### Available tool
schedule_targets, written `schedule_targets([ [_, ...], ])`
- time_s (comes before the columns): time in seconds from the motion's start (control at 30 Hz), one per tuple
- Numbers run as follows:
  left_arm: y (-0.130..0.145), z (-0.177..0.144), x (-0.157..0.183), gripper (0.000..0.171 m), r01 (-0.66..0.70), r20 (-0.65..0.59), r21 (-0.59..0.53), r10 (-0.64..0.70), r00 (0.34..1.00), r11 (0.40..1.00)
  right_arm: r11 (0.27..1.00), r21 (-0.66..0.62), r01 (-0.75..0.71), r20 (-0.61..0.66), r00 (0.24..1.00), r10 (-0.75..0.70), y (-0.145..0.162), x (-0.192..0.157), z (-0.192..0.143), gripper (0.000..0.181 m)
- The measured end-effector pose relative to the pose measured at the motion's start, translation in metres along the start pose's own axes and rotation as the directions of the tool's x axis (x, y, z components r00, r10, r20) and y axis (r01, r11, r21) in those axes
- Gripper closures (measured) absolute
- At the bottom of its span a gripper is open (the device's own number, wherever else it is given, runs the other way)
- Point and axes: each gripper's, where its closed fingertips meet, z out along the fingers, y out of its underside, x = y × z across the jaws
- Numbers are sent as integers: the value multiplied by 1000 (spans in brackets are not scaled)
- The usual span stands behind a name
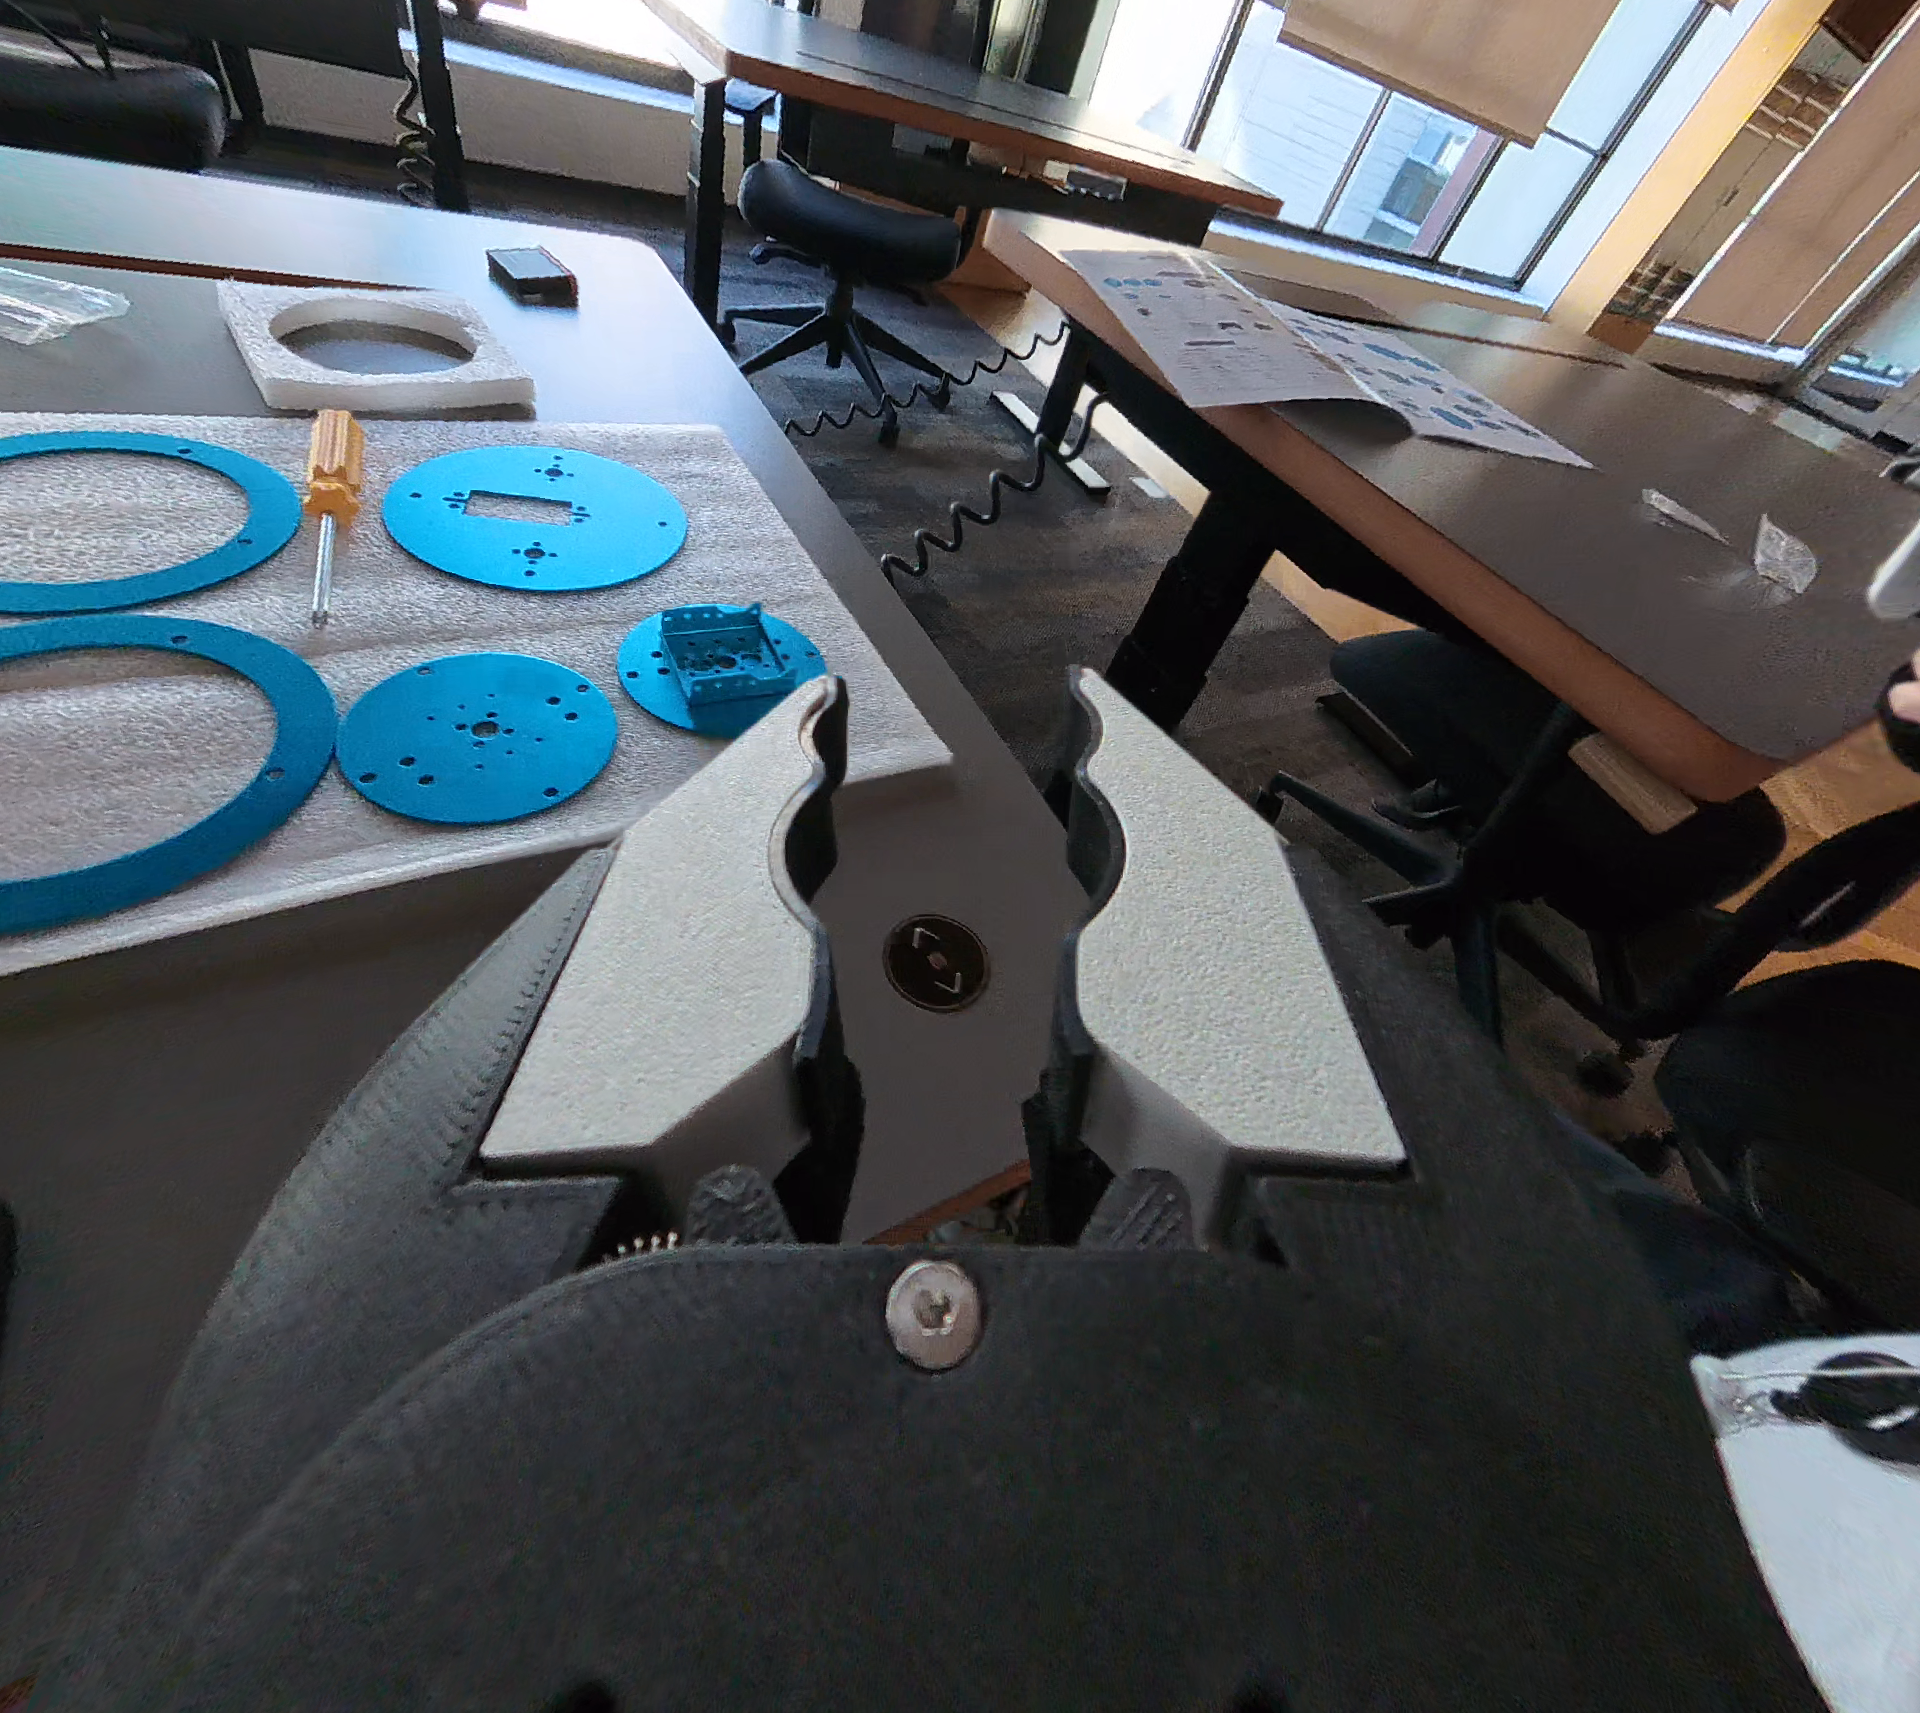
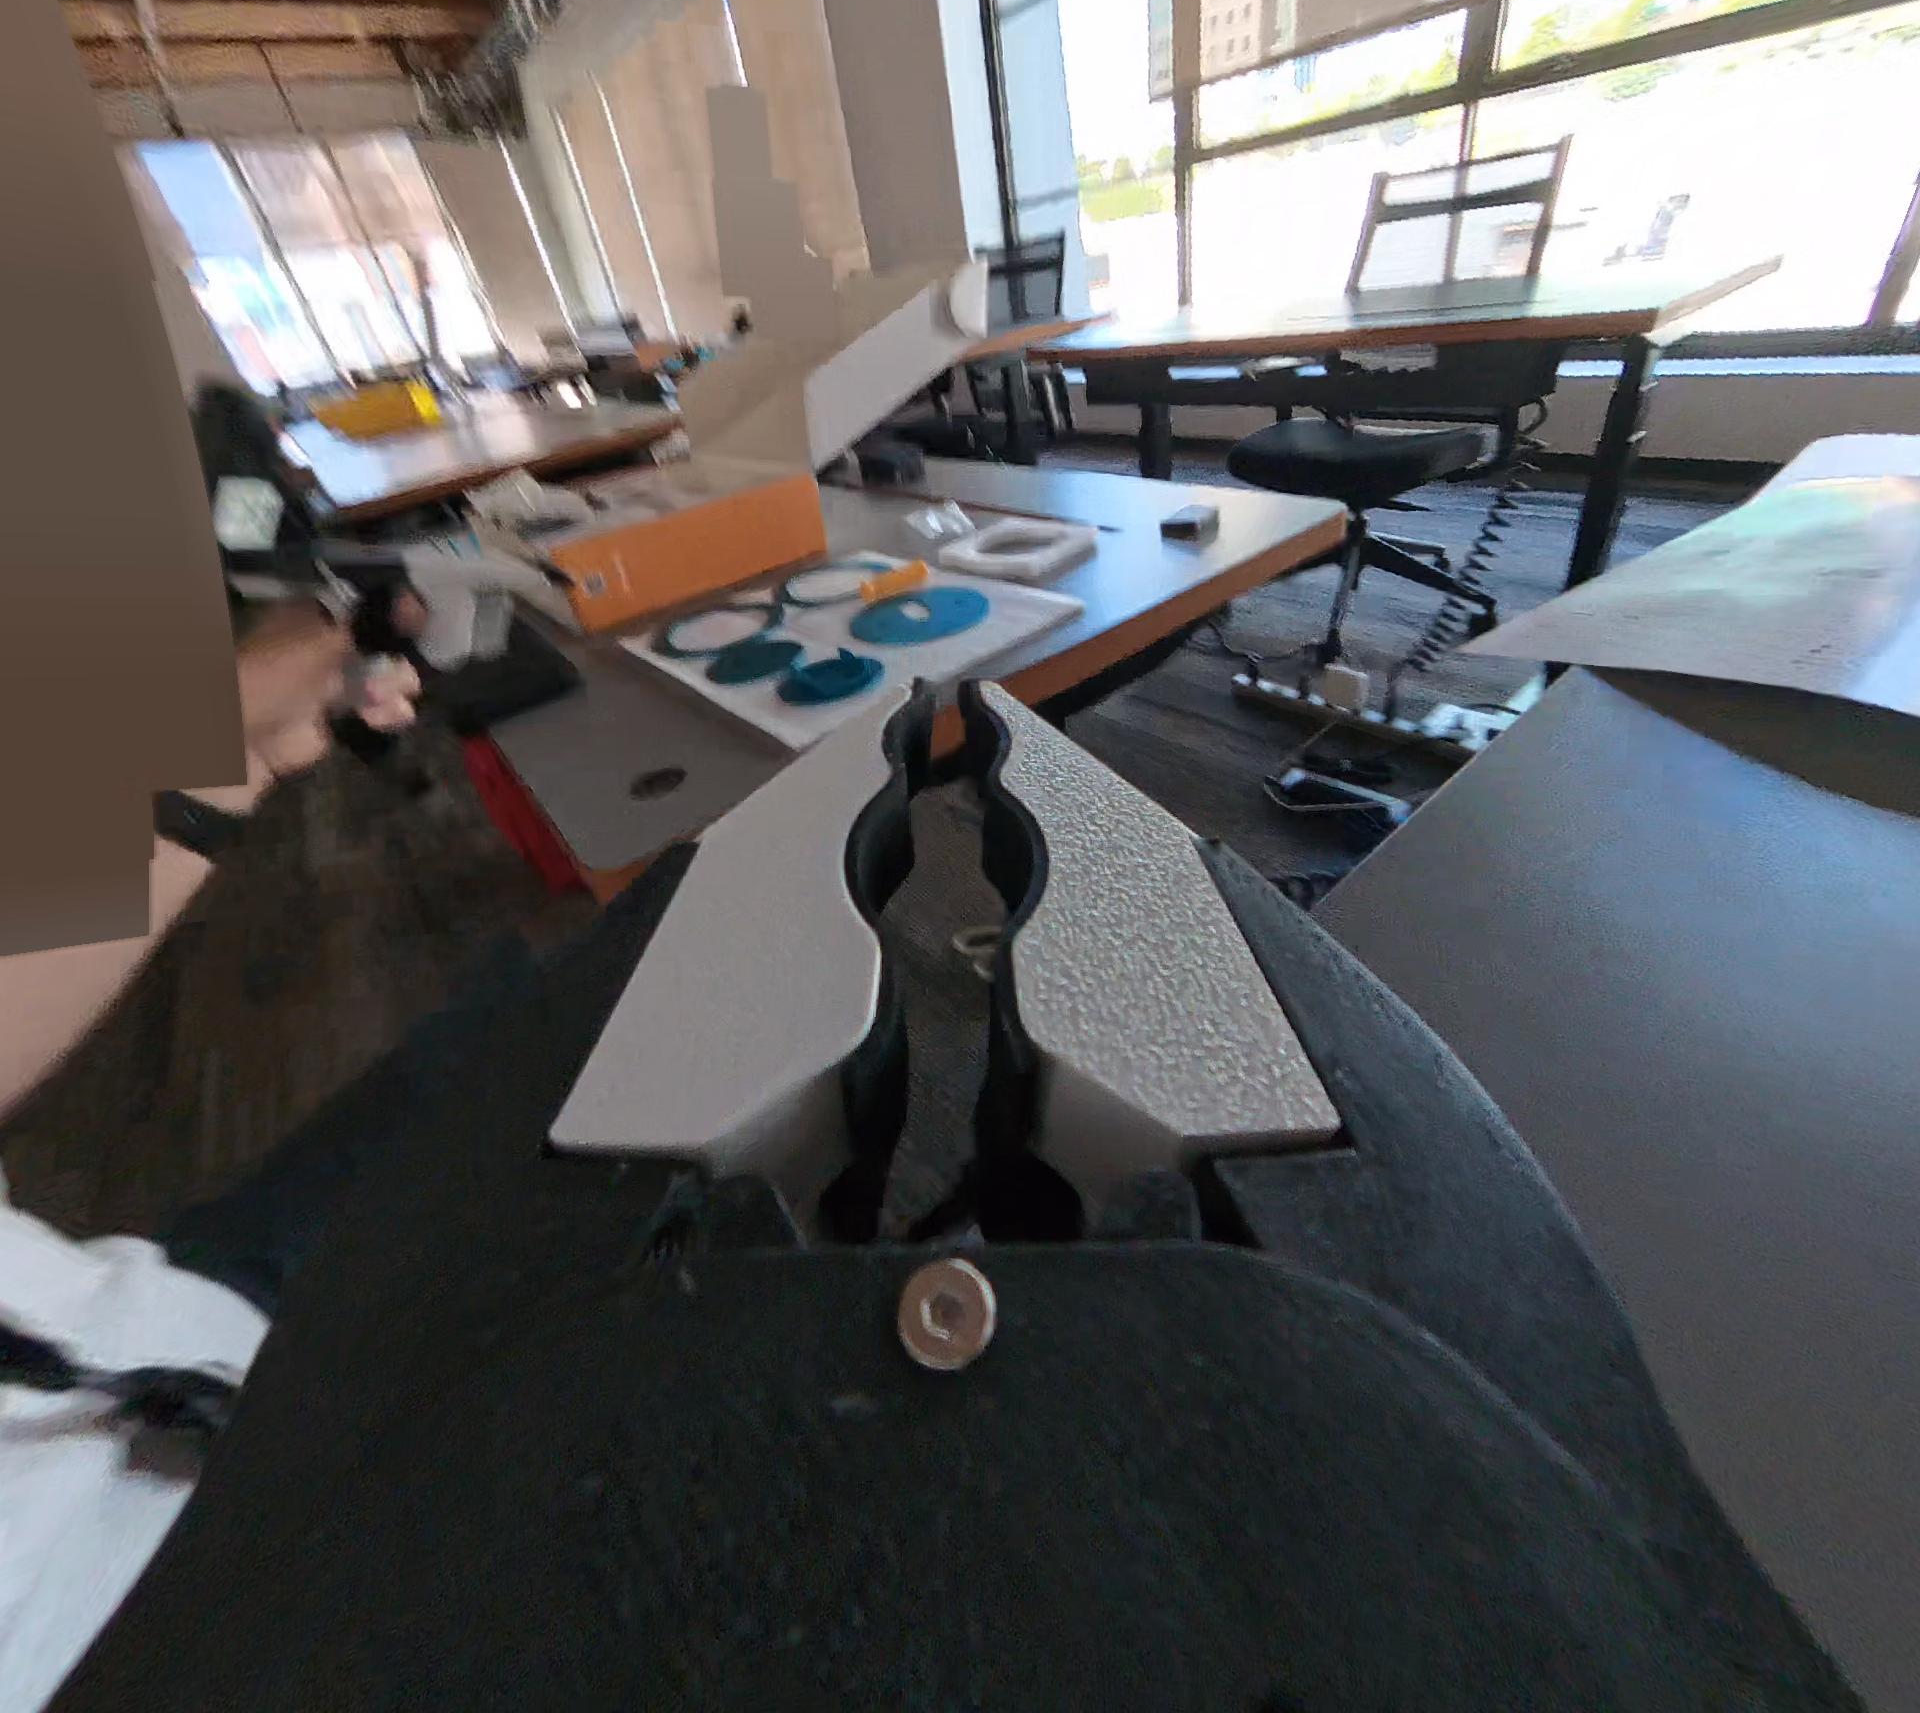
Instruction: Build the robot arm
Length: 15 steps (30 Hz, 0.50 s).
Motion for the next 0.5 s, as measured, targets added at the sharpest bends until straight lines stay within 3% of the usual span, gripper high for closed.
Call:
schedule_targets([
  [0.07, 3, -6, 9, 135, 0, -7, 28, 0, 1000, 1000, 992, 86, -88, 14, 996, 87, -26, 17, -36, 181],
  [0.1, 4, -8, 10, 137, 1, -6, 32, -1, 1000, 999, 995, 85, -60, -53, 997, 65, -31, 36, -54, 181],
  [0.2, -1, -18, 17, 139, -6, -1, 25, 6, 1000, 1000, 994, -67, 88, -367, 924, -106, -28, 114, -114, 181],
  [0.27, -12, -29, 24, 141, -26, 5, 50, 26, 1000, 998, 974, -193, 117, -441, 877, -193, -24, 152, -143, 181],
  [0.4, -22, -50, 39, 141, -70, 36, 49, 68, 997, 996, 902, -430, -41, -470, 863, -185, 13, 202, -162, 181],
  [0.5, -23, -64, 50, 142, -67, 50, 57, 65, 997, 996, 846, -531, -45, -505, 818, -273, 26, 222, -169, 181],
])
